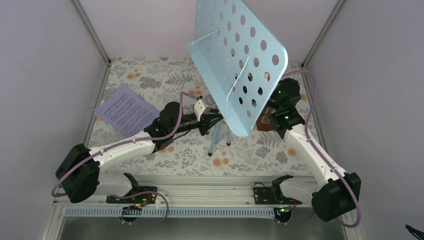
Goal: Pack up the instrument practice props
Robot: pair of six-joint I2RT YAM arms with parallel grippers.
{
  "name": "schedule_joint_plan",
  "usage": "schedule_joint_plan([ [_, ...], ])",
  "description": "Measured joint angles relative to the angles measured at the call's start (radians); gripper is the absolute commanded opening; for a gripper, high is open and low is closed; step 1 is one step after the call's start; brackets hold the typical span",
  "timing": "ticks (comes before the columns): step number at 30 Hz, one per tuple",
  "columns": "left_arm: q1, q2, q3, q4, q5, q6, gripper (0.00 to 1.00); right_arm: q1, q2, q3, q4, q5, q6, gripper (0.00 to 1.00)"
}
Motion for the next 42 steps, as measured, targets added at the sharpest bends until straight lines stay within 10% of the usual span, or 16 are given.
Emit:
schedule_joint_plan([
  [14, 0.014, -0.095, -0.058, -0.013, -0.105, 0.094, 1.0, 0.024, -0.05, -0.04, 0.009, -0.028, -0.026, 0.04],
  [29, 0.013, 0.208, 0.053, 0.136, 0.032, 0.102, 0.95, 0.024, -0.05, -0.069, 0.083, -0.037, 0.006, 0.04],
  [42, -0.021, 0.256, 0.05, 0.281, 0.047, 0.023, 0.28, 0.028, -0.05, -0.104, 0.133, 0.028, 0.054, 0.04],
])
